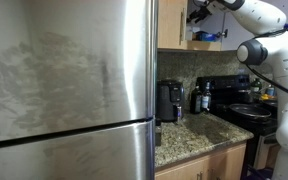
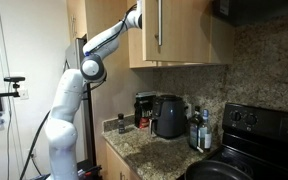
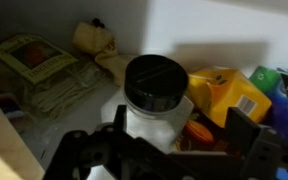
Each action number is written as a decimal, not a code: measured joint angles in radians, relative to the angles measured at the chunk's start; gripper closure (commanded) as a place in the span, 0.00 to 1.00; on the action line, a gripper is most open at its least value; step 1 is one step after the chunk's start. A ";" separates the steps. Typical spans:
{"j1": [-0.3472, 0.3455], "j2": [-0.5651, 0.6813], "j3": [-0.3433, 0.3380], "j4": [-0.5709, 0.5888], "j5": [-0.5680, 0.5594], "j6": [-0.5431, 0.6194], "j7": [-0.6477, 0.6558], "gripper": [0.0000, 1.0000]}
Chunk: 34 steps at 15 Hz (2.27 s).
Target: Pick up the bottle with white objects and put it in the open kitchen unit and close it
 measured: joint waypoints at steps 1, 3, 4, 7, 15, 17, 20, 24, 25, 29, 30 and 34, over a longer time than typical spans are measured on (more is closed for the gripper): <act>0.016 -0.023 -0.037 -0.006 -0.027 -0.042 0.000 0.00; 0.040 -0.070 -0.088 -0.011 -0.065 -0.130 0.000 0.00; 0.049 -0.093 -0.106 -0.011 -0.076 -0.185 0.000 0.00; 0.071 -0.148 -0.180 -0.012 -0.112 -0.391 0.000 0.00; 0.090 -0.203 -0.229 -0.053 -0.270 -0.839 -0.028 0.00; 0.093 -0.194 -0.229 -0.071 -0.272 -0.842 -0.033 0.00; 0.095 -0.174 -0.229 -0.075 -0.310 -0.863 -0.032 0.00; 0.154 -0.056 -0.214 -0.137 -0.446 -0.864 -0.042 0.00; 0.181 -0.036 -0.206 -0.166 -0.475 -0.865 -0.047 0.00; 0.328 -0.042 -0.181 -0.294 -0.646 -0.846 -0.087 0.00; 0.349 -0.053 -0.181 -0.305 -0.662 -0.845 -0.079 0.00; 0.339 -0.047 -0.183 -0.300 -0.660 -0.844 -0.078 0.00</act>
